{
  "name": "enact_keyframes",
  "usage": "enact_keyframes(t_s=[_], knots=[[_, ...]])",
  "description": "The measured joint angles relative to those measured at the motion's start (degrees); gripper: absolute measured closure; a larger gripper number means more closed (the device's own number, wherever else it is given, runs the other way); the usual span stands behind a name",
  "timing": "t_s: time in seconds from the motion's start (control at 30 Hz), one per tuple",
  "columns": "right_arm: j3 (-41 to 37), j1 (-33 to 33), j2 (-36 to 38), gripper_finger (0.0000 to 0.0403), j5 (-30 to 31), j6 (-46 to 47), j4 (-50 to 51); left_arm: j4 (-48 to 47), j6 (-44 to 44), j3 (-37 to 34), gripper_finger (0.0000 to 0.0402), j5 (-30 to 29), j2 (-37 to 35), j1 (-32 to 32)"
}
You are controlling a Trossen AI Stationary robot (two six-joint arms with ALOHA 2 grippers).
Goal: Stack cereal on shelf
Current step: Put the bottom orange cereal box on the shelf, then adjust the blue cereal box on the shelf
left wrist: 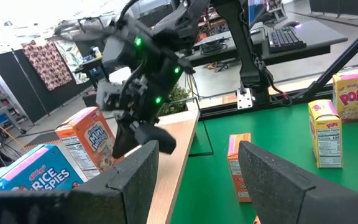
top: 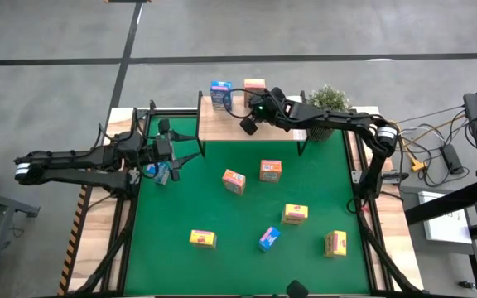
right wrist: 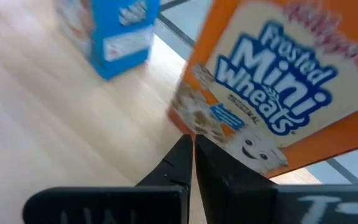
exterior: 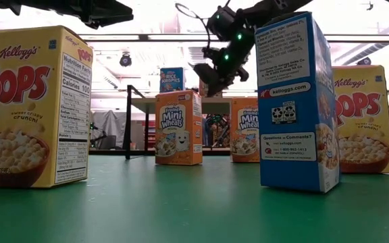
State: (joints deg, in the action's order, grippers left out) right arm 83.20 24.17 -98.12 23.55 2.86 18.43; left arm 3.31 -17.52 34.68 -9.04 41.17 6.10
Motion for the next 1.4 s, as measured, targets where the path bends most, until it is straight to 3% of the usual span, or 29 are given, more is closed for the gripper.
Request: enact_keyframes(t_s=[0.17, 0.47, 0.83, 1.03, 1.4], knots=[[0.1, -3.2, 2.2, 0.0394, -2.5, -1.5, -0.5, 0.0, 0.0, 0.0, 0.0196, 0.0, 0.2, 0.0], [0.1, -8.9, 0.0, 0.0394, -3.0, -5.7, -10.8, 0.7, -0.3, 0.0, 0.0196, 0.0, 1.3, 0.0], [0.1, -9.3, -4.0, 0.0394, -3.0, -7.4, -22.9, 1.1, -1.0, 0.0, 0.0196, -0.5, 1.5, 0.0], [3.5, -9.3, -6.6, 0.0394, -5.7, -8.2, -21.9, 1.1, -1.3, 0.0, 0.0196, -0.6, 1.5, 0.0], [8.3, -8.6, -8.6, 0.0394, -5.5, -13.5, -14.9, 1.1, -1.3, 0.0, 0.0196, -0.7, 1.5, 0.0]])
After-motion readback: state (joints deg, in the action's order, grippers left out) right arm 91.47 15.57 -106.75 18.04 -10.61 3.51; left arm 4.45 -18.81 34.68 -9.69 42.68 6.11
